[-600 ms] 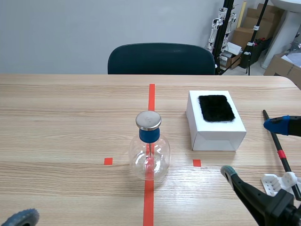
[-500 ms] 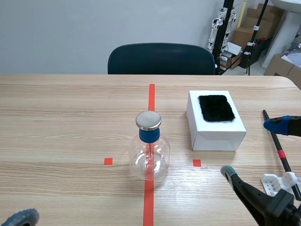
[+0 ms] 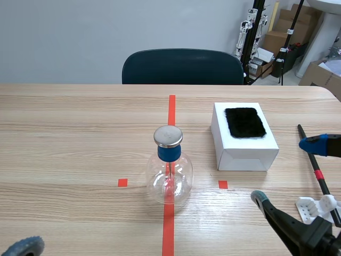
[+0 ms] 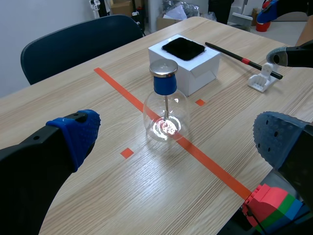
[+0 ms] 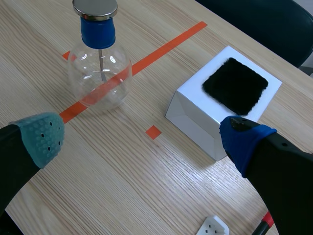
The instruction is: Do the electroscope experiment. pick up the black charging rod
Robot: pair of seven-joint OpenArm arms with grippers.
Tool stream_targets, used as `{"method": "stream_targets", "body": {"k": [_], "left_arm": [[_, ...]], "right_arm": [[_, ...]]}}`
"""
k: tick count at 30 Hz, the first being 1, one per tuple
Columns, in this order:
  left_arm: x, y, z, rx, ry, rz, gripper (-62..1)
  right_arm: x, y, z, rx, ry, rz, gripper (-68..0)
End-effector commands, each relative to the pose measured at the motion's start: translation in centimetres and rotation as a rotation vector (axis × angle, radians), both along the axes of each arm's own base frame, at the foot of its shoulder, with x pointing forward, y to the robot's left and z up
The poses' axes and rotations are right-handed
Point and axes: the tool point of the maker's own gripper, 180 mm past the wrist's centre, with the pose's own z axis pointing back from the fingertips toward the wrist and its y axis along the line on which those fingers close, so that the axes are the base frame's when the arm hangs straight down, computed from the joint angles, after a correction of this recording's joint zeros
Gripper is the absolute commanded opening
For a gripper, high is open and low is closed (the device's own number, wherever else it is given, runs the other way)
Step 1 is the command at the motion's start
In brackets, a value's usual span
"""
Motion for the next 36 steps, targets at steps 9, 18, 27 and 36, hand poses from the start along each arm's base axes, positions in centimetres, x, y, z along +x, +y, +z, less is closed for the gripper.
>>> {"method": "stream_targets", "body": {"k": [9,18,27,36], "left_arm": [[0.7,0.3,0.2,-0.022,-0.029,0.022,1.4],[1.2,1.6,-1.4,-0.016,-0.018,0.045,1.4],[2.0,3.0,-1.5,-0.044,-0.072,0.079,1.4],[3.3,5.5,-2.7,-0.110,-0.129,0.164,1.4]], "right_arm": [[0.3,0.0,0.7,-0.003,-0.022,0.008,0.4],[0.1,-0.3,-0.3,-0.058,0.009,0.009,0.4],[-0.5,-4.5,-4.8,-0.239,0.254,-0.165,0.4],[1.5,-11.7,-5.4,-0.232,0.397,-0.632,0.4]]}}
